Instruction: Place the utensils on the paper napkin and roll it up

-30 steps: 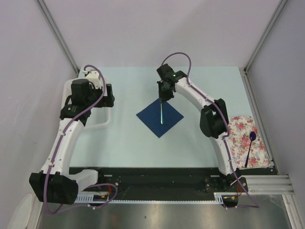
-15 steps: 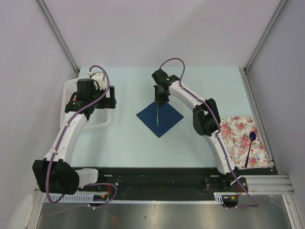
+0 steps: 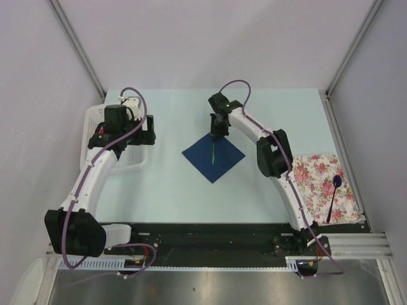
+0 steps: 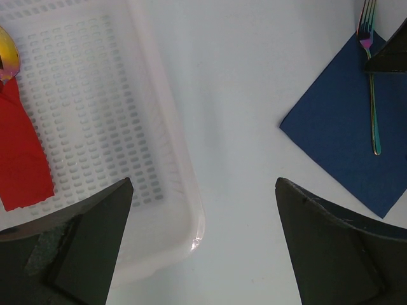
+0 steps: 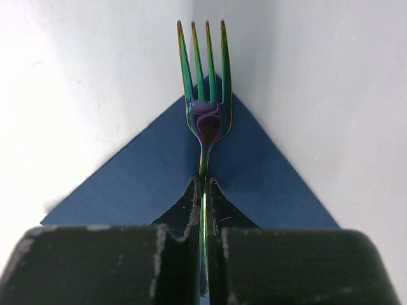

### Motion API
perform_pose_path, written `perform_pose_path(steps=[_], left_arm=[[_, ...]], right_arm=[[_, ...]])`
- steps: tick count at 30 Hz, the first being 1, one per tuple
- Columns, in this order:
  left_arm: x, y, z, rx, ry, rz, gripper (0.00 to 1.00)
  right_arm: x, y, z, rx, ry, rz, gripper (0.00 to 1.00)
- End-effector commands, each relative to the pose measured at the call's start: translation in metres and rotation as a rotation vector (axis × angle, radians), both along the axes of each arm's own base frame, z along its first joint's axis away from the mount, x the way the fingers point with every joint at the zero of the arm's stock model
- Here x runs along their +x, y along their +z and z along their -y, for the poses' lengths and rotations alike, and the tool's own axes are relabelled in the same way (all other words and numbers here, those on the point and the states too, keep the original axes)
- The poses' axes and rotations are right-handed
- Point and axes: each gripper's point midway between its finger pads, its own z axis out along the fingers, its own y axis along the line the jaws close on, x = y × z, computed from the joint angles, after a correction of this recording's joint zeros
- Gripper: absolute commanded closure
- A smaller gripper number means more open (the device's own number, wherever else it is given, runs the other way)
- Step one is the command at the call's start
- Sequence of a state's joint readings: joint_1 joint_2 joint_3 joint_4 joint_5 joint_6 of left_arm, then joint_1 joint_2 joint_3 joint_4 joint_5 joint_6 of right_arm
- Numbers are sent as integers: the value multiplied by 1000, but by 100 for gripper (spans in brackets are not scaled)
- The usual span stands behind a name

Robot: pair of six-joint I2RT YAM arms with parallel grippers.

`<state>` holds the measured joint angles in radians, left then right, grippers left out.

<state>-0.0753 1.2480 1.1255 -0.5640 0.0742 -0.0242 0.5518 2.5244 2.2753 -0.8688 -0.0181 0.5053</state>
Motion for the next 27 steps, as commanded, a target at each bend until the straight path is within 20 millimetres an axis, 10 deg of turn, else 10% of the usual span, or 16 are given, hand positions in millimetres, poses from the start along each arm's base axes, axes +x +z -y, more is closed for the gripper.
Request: perform_pose_path(steps=[1,27], left_arm=[[4,-2,-2,-1,8,1,0],[10,-7,3,-26,-1,-6,0]], right_arm=[[7,-11,-4,26,-26,-8,100],[-17,21,-16,69,11,-13,100]])
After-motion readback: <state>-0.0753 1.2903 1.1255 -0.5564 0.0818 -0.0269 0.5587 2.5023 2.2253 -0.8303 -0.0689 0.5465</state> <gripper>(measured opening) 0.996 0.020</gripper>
